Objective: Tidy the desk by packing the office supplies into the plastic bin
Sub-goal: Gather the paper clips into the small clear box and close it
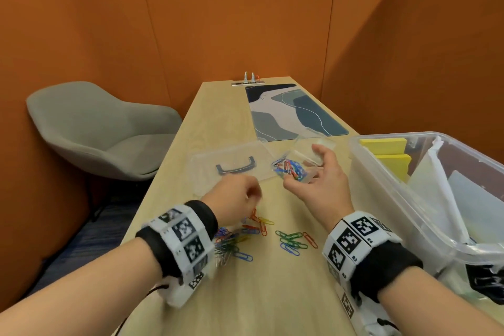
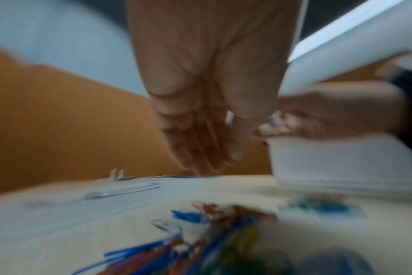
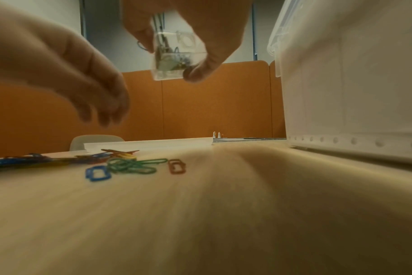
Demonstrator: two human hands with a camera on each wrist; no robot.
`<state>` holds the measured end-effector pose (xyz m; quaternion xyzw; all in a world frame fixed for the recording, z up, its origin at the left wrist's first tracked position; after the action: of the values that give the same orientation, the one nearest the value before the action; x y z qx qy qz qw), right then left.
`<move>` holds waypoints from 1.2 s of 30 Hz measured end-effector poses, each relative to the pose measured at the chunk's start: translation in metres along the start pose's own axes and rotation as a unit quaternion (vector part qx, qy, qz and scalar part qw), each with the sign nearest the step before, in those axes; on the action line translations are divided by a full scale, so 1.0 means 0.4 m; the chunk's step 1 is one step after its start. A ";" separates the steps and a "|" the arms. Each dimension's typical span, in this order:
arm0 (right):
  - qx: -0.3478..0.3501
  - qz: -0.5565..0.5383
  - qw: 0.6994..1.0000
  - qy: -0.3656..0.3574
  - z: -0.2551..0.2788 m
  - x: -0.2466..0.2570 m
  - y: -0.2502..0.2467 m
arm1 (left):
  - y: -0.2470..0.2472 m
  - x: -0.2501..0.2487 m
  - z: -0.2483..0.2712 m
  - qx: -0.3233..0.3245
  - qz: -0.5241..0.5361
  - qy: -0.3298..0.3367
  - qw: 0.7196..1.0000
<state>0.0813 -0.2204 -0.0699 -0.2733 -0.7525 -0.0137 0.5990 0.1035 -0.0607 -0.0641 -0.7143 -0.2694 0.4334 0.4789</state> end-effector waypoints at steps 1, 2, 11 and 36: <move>-0.019 0.004 1.000 -0.002 -0.001 0.001 -0.008 | 0.037 -0.031 0.014 0.056 -0.034 0.056 0.996; -0.032 0.008 0.999 -0.004 -0.002 0.001 -0.014 | 0.070 -0.064 0.031 0.106 -0.045 0.108 0.987; -0.033 0.023 0.999 -0.006 -0.006 -0.008 -0.010 | 0.163 -0.160 0.061 0.227 0.006 0.273 0.935; 0.088 -0.132 0.987 0.029 0.013 0.016 0.056 | -0.045 0.008 -0.015 0.011 0.282 -0.115 0.952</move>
<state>0.0854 -0.1969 -0.0726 -0.1171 -0.7627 -0.0348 0.6351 0.1109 -0.0537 -0.0478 -0.7010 -0.1055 0.6333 0.3104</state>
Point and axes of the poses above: each hand's wrist, its own z-axis away from the middle knuckle, its own y-axis out of the palm, x = y × z, the point moved 7 cm from there along -z, towards the middle knuckle, and after that the axes turned 2 degrees about -x, right-handed, at the moved point
